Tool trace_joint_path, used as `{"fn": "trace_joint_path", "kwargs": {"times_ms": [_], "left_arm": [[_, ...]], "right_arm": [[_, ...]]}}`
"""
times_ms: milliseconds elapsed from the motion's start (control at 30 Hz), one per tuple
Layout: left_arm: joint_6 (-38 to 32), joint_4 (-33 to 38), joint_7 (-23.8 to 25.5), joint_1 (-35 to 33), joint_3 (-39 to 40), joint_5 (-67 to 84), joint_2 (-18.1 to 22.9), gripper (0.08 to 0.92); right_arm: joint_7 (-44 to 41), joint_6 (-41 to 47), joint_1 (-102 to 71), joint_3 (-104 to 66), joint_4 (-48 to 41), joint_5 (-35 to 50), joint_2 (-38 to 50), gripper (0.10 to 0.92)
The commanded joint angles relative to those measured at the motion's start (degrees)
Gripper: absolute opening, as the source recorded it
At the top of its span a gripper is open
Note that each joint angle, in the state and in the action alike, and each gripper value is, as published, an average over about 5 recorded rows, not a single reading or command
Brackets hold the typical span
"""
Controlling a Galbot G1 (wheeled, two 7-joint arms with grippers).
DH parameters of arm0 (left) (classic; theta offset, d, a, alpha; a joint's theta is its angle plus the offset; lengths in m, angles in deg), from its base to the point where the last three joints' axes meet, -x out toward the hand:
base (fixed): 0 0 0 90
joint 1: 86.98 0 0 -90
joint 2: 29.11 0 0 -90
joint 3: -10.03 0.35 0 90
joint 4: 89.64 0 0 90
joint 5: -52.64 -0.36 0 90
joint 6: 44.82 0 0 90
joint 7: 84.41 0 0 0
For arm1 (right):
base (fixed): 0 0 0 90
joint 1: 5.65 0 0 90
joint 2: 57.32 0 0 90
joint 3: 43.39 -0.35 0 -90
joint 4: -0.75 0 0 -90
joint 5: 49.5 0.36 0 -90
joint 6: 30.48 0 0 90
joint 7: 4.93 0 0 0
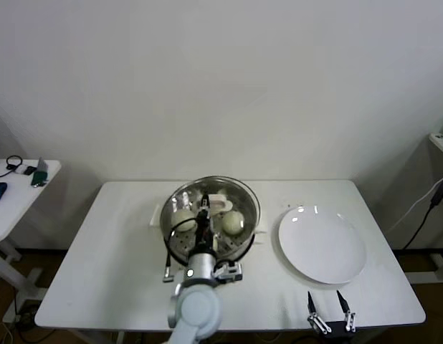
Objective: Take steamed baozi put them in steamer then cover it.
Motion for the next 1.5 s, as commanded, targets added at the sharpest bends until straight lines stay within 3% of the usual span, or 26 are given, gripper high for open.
{"fn": "trace_joint_path", "kwargs": {"times_ms": [33, 1333, 1500], "left_arm": [[0.37, -2.88, 0.14, 0.63, 1.78, -3.99, 3.07, 0.135], [0.25, -2.52, 0.30, 0.64, -0.83, -1.75, -0.17, 0.135], [0.28, 0.60, 2.05, 0.42, -0.25, -0.13, -1.54, 0.201]], "right_arm": [[-0.01, -0.37, 0.04, -0.01, -0.34, 0.56, 0.43, 0.823], [-1.42, -0.88, -0.30, -0.69, -0.69, 1.27, 1.10, 0.823], [-1.41, -0.07, 0.01, -0.14, -0.62, 3.16, 1.21, 0.823]]}}
